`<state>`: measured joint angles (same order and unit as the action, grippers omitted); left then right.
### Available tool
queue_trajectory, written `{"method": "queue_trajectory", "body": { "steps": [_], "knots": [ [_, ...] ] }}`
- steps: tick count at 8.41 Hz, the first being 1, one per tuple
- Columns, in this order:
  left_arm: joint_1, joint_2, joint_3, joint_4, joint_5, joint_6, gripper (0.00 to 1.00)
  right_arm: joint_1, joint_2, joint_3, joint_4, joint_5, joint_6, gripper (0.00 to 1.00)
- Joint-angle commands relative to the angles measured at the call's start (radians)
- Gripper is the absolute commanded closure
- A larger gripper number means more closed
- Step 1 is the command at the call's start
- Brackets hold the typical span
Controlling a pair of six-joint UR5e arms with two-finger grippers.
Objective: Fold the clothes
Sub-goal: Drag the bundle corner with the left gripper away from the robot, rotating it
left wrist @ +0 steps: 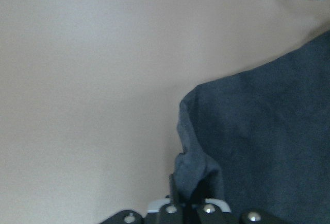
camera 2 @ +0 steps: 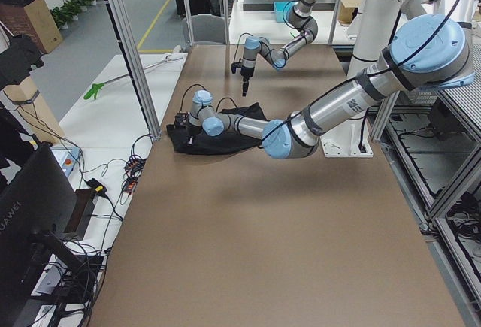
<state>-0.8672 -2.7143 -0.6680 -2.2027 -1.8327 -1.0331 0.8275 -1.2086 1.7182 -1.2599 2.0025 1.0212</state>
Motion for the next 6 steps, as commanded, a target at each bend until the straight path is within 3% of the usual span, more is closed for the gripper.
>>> {"method": "queue_trajectory", "body": {
  "steps": [1,2,4,6],
  "knots": [
    [-0.035,0.028,-0.023,-0.003,0.003,0.156,0.04,-0.013,0.006,-0.002,-0.004,-0.014,-0.006,0.06],
    [-0.079,0.124,-0.142,0.001,-0.020,0.212,0.05,-0.016,0.020,-0.012,-0.006,-0.016,-0.003,0.06],
    [-0.185,0.221,-0.228,0.003,-0.202,0.283,0.05,-0.018,0.055,-0.069,0.019,-0.025,0.011,0.07],
    [-0.187,0.280,-0.280,-0.005,-0.204,0.309,0.05,-0.018,0.099,-0.226,0.204,-0.033,0.164,0.08]
  ]
}}
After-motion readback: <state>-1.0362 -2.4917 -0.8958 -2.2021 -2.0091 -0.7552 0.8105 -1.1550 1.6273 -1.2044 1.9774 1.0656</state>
